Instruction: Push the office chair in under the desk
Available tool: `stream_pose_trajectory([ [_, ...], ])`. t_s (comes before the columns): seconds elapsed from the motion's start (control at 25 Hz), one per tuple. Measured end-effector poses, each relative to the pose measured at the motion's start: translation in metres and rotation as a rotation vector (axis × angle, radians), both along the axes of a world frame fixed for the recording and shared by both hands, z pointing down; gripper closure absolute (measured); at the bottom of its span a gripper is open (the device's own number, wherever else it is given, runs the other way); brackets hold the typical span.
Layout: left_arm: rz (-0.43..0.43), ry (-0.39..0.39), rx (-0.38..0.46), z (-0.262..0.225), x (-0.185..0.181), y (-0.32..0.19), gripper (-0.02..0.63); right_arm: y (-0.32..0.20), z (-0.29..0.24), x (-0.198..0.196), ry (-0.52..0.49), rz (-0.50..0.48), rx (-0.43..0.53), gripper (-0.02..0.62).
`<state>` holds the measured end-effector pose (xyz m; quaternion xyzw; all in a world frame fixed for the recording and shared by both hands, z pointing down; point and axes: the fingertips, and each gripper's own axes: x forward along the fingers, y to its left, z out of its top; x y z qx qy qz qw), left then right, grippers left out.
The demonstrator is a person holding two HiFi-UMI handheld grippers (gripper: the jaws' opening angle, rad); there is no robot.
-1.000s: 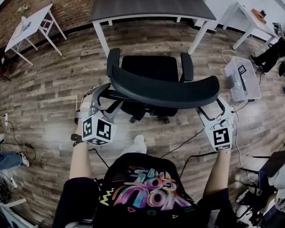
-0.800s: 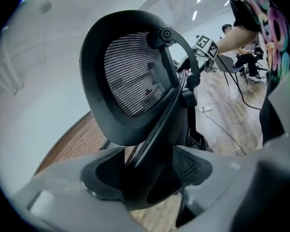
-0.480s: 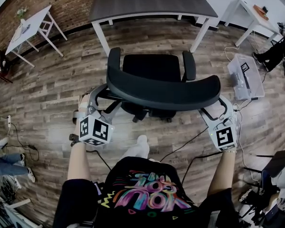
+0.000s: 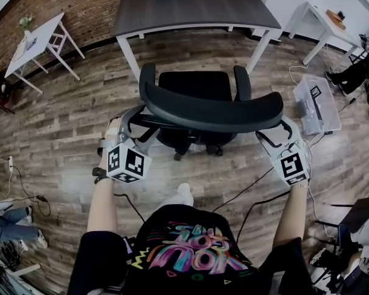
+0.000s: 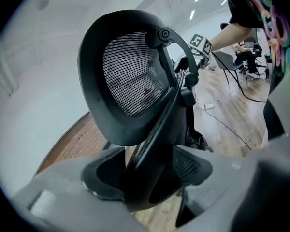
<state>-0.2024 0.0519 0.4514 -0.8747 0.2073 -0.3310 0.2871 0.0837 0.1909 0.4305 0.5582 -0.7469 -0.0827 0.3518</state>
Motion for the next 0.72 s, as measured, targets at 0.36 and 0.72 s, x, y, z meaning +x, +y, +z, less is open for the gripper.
stream_pose_trajectory([
  [0.36,0.018,0.015,0.015,0.002,0.021,-0.053,0.293,-0.053,0.001,0.019,-0.001,0.01,0.01,0.291],
  [0.72,0.028,0.021,0.016,0.001,0.037,-0.104,0.293,-0.1,0.003,0.033,-0.01,0.036,0.027,0.287],
])
